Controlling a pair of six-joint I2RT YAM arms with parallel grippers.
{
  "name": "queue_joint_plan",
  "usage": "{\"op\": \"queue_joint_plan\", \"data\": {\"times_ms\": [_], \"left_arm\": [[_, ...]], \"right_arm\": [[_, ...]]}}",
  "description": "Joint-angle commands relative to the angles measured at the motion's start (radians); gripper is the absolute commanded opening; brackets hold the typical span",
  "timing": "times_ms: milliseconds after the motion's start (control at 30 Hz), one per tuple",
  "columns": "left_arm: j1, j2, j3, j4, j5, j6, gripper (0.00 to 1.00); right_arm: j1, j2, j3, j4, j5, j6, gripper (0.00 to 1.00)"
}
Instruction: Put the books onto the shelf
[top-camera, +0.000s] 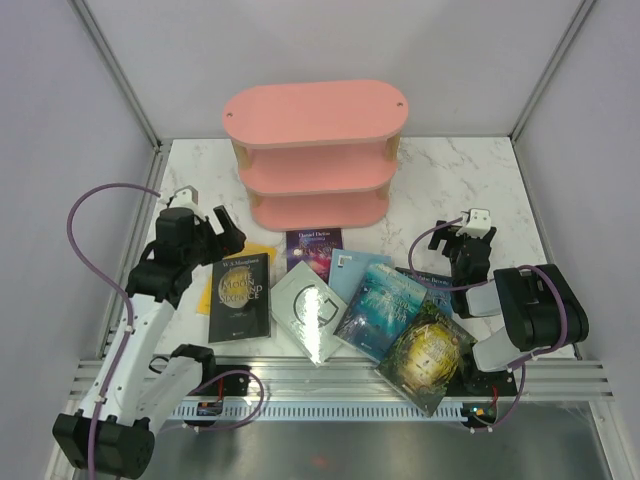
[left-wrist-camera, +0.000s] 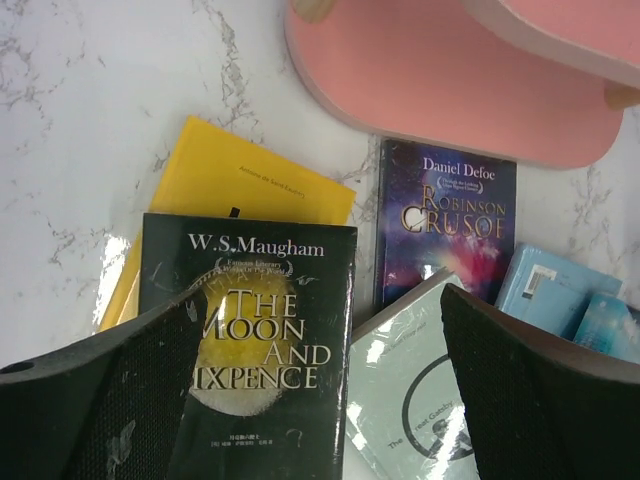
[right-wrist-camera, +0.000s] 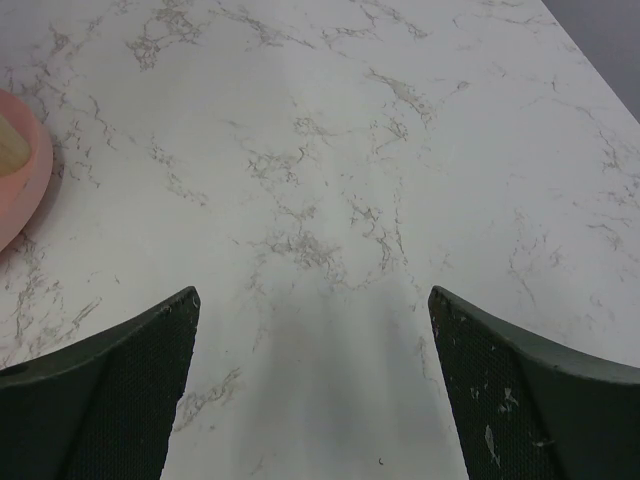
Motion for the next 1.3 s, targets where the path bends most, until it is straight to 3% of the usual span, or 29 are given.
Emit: {"op": "queue_joint_plan", "data": {"times_ms": [0, 100, 167, 267, 567, 867, 900, 1000, 1033, 1067, 1200, 1267], "left_arm": [[-0.001, 0.003, 0.056, -0.085, -0.063, -0.146, 1.0], [-0.001, 0.021, 0.065, -0.102, -0.07, -0.174, 1.0], [0.001, 0.036, 0.063, -0.128, 0.021, -0.142, 1.0], [0.001, 0.059, 0.082, -0.175, 0.028, -0.098, 1.0], [0.001, -0.014, 0.053, -0.31, 0.101, -0.093, 1.0], [-0.001, -0.005, 0.094, -0.359, 0.083, -0.033, 1.0], [0.001, -0.003, 0.095, -0.37, 0.062, -0.045, 1.0], [-0.001, 0.012, 0.094, -0.395, 0.019, -0.064, 1.0], [-0.001, 0.015, 0.094, -0.393, 0.025, -0.064, 1.0], [-0.004, 0.015, 0.092, -0.39, 0.025, -0.065, 1.0], [-0.014, 0.023, 0.089, -0.388, 0.008, -0.082, 1.0], [-0.021, 0.02, 0.088, -0.388, 0.008, -0.088, 1.0]], "right_arm": [[0.001, -0.01, 0.006, 0.05, -0.019, 0.002, 0.98], [0.001, -0.009, 0.006, 0.05, -0.019, 0.001, 0.98], [0.001, -0.01, 0.006, 0.05, -0.019, 0.001, 0.98], [0.001, -0.009, 0.006, 0.05, -0.019, 0.001, 0.98], [0.001, -0.007, 0.006, 0.05, -0.017, 0.001, 0.98], [0.001, -0.045, 0.009, 0.032, -0.017, 0.004, 0.98], [0.002, -0.091, 0.022, -0.029, -0.039, -0.001, 0.98], [0.005, -0.32, 0.163, -0.439, -0.048, 0.051, 0.98], [0.019, -0.373, 0.214, -0.659, -0.083, 0.068, 0.98], [0.045, -0.462, 0.328, -0.762, -0.083, 0.074, 0.98], [0.273, -0.607, 0.567, -1.13, -0.025, 0.129, 0.98], [0.34, -0.654, 0.628, -1.222, -0.183, 0.286, 0.98]]}}
